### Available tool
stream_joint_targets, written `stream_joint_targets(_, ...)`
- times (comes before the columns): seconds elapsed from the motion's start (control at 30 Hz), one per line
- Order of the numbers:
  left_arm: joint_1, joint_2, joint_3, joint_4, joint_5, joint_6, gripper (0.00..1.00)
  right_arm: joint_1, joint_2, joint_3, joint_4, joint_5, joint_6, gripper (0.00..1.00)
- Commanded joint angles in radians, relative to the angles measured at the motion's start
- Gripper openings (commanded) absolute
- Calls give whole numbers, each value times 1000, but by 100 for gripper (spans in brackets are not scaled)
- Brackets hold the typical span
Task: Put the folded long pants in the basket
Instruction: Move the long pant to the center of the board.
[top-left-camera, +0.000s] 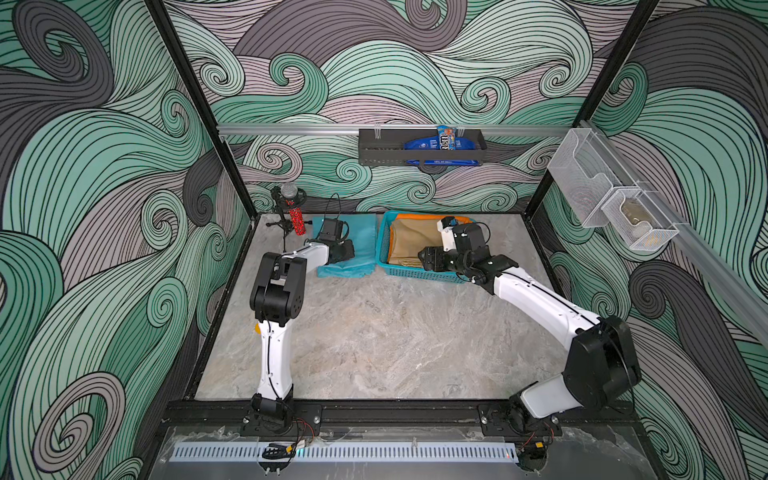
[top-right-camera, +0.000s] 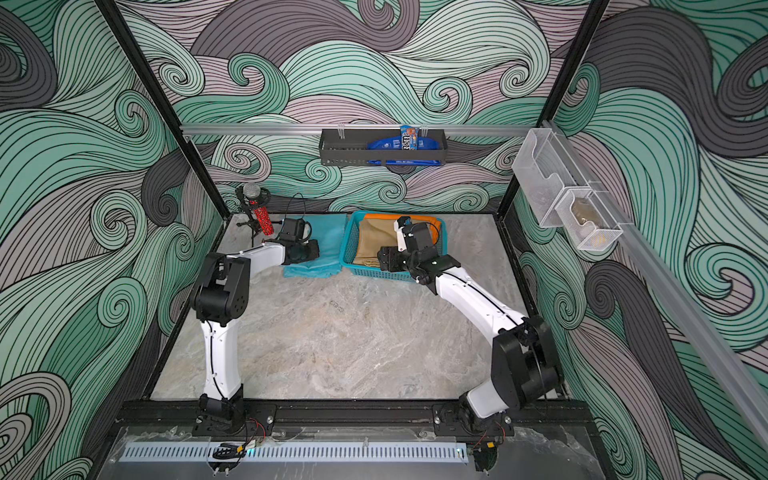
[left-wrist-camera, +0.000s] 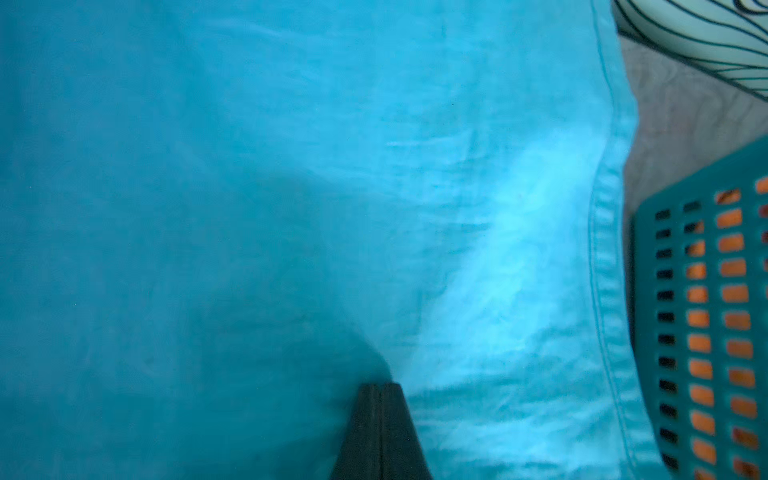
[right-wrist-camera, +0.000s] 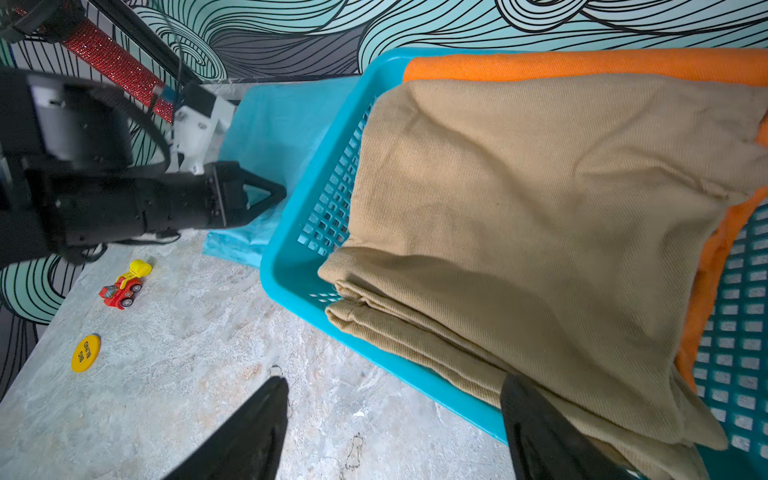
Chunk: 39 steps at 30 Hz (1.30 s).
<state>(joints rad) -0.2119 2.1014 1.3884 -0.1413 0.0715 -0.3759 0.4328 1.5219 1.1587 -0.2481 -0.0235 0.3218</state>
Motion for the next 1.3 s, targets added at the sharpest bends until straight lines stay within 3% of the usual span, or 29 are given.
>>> stream_joint_targets(0.0,0,-59,-166,-149,-25,-2,3,9,4,19,35,-39,13,83)
stream_joint_targets(0.1,0,-135,-283,-157,-32,3,3,15,-7,2,37,-46,12,83)
stream_joint_targets(0.23,-1,-249,-452,-112,41,-56,3,39,-26,-51,46,-60,33,83)
stream_joint_targets(0.4,-13,-399,-617,-69,111,-131,3,77,-79,-202,158,-108,176,83)
stream_joint_targets(0.6,-46,-523,-724,-21,283,-233,3,133,-97,-368,348,-143,366,84)
stream_joint_targets(0.77,-72,-633,-715,-30,310,-285,5,173,-23,-414,494,-183,478,84)
stream_joint_targets(0.93,3,-756,-578,-105,204,-171,38,188,88,-411,582,-224,534,85)
stream_joint_targets(1.03,96,-753,-520,-155,161,-87,45,202,163,-363,587,-250,508,83)
stream_joint_targets(1.13,201,-721,-514,-185,187,-54,57,213,229,-324,586,-278,506,84)
stream_joint_targets(1.2,278,-695,-549,-177,262,-54,82,218,273,-297,585,-296,508,84)
stream_joint_targets(1.27,337,-686,-605,-127,337,-69,91,224,313,-272,583,-310,510,84)
